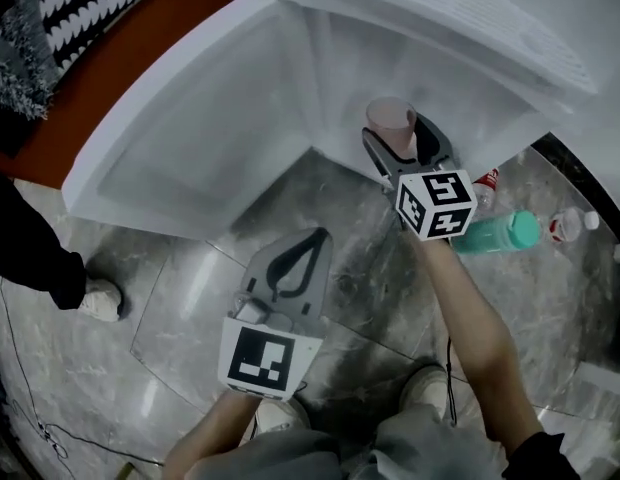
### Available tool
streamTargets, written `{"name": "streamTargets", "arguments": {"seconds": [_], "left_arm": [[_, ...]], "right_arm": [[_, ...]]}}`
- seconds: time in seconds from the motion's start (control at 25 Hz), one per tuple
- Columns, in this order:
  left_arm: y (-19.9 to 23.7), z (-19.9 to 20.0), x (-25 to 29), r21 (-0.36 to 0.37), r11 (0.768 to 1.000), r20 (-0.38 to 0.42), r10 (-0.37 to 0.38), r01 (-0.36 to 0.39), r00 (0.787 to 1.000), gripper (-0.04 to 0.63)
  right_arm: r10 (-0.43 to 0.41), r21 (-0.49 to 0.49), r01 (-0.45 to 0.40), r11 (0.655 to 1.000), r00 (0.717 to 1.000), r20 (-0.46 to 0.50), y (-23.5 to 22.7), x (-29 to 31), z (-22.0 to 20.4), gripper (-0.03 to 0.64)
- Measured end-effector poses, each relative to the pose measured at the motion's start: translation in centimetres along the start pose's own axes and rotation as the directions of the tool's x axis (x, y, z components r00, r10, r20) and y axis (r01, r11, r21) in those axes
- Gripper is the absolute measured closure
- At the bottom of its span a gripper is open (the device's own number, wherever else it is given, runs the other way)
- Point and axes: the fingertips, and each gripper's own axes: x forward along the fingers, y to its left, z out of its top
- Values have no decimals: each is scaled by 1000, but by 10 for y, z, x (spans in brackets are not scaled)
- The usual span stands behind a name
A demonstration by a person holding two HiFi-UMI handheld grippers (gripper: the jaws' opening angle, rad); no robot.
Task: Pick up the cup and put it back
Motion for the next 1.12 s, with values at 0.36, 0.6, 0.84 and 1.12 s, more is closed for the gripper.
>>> {"name": "streamTargets", "arguments": {"seconds": [0.36,0.6,0.84,1.12], "left_arm": [[12,-10,-1,-67,998,-5,15,-15,1000,583],[9,-9,3,-74,997,3,-3,3,1000,583],[7,-6,3,-82,997,8,1,0,1000,583],[12,0,4,-105,993,32,52,-49,998,583]], "right_arm": [[-87,-41,86,995,996,-4,-24,20,-7,253],[-110,-58,107,993,993,-41,-22,9,-22,256],[-90,33,91,995,996,-20,-3,-24,-13,239],[31,57,-35,998,997,75,53,-82,31,315]]}}
